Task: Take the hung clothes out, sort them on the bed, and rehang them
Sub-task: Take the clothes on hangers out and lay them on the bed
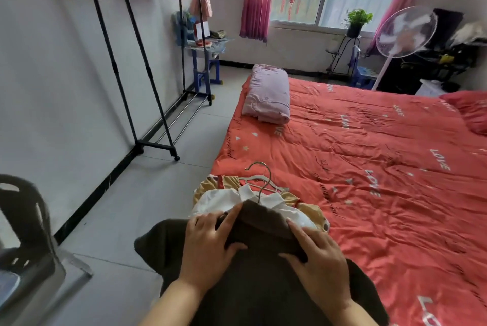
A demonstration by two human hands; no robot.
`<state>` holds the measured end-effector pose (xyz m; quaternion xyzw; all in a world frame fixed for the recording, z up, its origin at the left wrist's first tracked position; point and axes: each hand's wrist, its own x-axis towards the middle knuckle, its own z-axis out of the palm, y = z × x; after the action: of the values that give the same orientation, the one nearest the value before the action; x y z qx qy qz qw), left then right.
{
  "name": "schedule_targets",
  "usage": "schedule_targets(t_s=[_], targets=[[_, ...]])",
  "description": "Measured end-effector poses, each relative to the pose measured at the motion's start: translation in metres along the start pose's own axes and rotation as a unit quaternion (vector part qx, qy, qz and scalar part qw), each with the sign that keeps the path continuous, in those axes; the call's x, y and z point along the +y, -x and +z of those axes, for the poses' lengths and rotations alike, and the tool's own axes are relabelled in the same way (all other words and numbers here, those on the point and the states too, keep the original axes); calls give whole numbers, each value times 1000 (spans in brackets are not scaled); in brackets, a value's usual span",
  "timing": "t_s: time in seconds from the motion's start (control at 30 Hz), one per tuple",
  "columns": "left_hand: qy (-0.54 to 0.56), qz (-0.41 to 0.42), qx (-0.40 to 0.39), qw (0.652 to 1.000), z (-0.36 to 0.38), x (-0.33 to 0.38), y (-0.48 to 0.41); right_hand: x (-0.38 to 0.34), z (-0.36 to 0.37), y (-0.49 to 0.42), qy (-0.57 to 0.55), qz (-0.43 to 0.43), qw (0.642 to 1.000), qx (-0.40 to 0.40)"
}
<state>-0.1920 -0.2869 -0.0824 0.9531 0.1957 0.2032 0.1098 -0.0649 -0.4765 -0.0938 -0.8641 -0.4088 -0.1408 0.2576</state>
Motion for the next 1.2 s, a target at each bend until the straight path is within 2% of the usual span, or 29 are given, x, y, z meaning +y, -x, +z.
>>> schedule_targets(t_s=[0.13,0.27,0.3,0.37,0.53,0.67,0.83,1.03,1.2], targets=[[-30,-56,-42,997,39,-14,-54,39,45,-62,-10,2,999,-42],[-50,-91,-80,991,72,-29,-79,75,103,-119,46,89,987,-125],[-53,-106,-95,988,80,-32,-81,82,115,-128,64,108,978,-167],[-53,-129,-130,982,95,-35,-81,93,134,-136,70,127,964,-222],[-49,-148,-169,973,117,-42,-76,97,164,-118,15,129,952,-279],[-22,-188,-184,965,110,-41,-80,89,168,-108,19,100,948,-303],[-60,-221,-124,966,84,-46,-76,58,157,-121,24,31,953,-299],[-93,-294,-51,950,14,-70,-31,-42,124,-138,-19,-107,939,-325],[-133,-396,-13,909,-73,-91,59,-165,94,-116,-49,-245,906,-341]])
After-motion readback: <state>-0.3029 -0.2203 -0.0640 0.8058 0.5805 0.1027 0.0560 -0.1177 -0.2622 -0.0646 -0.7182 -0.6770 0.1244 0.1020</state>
